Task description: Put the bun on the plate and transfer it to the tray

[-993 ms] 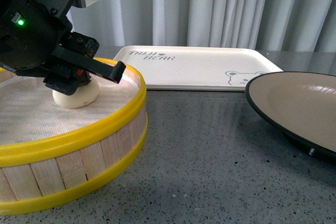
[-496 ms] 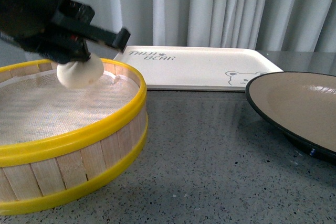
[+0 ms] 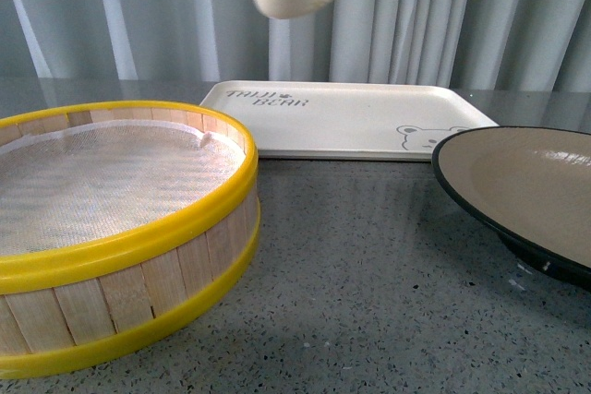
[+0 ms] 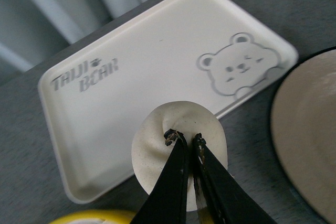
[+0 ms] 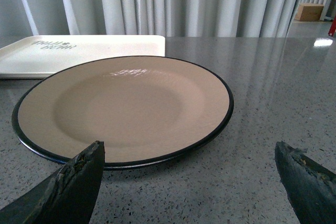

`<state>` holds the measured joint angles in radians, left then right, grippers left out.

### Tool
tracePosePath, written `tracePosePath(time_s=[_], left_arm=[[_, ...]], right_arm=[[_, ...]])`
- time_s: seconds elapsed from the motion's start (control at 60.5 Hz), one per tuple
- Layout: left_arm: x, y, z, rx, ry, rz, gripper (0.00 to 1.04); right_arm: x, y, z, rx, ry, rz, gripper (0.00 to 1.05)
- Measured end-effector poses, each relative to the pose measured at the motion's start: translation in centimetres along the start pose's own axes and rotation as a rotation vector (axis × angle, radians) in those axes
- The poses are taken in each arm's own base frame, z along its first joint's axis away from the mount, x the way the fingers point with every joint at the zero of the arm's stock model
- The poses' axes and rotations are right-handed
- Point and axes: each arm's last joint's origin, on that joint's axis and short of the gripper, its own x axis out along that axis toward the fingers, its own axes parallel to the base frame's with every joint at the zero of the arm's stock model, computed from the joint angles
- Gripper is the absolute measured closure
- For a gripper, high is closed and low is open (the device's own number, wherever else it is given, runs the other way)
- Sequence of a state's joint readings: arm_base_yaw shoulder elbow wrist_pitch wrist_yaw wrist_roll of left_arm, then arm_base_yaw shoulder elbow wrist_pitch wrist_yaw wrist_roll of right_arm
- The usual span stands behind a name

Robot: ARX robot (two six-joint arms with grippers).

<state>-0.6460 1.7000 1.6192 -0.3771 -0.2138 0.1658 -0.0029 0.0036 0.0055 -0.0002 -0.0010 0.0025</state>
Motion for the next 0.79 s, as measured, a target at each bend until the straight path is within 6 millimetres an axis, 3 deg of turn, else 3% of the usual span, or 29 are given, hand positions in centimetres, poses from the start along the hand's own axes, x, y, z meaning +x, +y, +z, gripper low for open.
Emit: tracePosePath(time_s=[0.149, 0.38, 0.794], left_arm=[[2.4, -4.0, 1.2, 0.016, -0.005, -0.123, 1.01], [4.3, -7.7, 2.0, 0.014, -0.005, -0.226, 1.01], [5.0, -12.4, -0.2, 0.053, 0.065, -0.364, 1.01]], right_arm=[[0.0, 0.0, 0.0, 0.000, 0.000, 0.000, 0.09], [0.0, 0.0, 0.0, 0.000, 0.000, 0.000, 0.09], [0.0, 0.0, 0.0, 0.000, 0.000, 0.000, 0.09]])
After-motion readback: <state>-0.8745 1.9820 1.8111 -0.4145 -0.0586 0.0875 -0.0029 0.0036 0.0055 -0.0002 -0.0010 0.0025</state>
